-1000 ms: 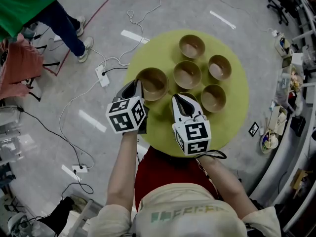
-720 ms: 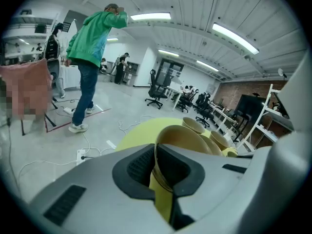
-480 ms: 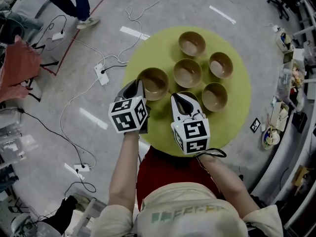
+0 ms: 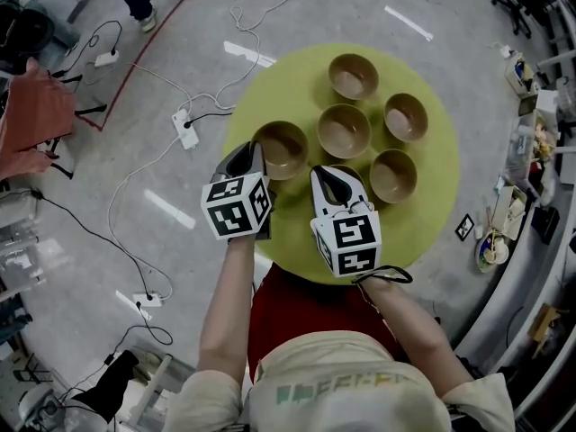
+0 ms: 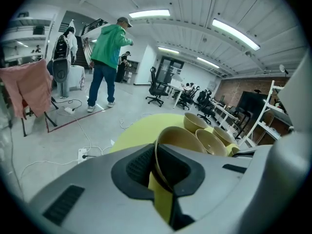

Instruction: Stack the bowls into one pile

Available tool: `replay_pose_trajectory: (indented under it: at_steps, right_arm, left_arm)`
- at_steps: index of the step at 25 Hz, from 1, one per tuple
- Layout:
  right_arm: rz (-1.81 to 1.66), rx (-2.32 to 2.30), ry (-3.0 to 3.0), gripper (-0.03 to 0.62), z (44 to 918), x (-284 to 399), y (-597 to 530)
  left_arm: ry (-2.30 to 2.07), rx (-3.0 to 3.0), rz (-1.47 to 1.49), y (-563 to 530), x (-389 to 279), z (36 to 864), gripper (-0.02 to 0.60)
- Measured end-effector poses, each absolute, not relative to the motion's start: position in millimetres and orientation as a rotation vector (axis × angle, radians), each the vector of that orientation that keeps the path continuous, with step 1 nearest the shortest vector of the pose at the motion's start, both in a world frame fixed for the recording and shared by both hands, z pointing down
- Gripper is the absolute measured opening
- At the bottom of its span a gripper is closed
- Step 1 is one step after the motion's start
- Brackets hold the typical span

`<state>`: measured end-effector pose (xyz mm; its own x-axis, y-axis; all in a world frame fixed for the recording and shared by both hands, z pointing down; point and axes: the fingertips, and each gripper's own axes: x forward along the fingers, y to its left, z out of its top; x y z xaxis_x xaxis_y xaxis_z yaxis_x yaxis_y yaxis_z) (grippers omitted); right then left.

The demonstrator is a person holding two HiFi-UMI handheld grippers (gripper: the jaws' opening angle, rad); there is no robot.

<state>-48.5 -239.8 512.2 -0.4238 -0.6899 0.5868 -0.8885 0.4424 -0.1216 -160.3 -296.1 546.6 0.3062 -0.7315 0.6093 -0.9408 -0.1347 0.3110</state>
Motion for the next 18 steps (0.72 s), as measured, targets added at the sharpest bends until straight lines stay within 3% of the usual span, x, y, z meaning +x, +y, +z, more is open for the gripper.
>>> replay_pose_trajectory:
  at_steps: [18]
  right_arm:
    - [0.581,1.316,-2.237,0.037,513.4,-53.6,-244.2]
  left_arm:
    - [-1.486,2.028,0.528,-301.9,-156.4,544.3,0.035]
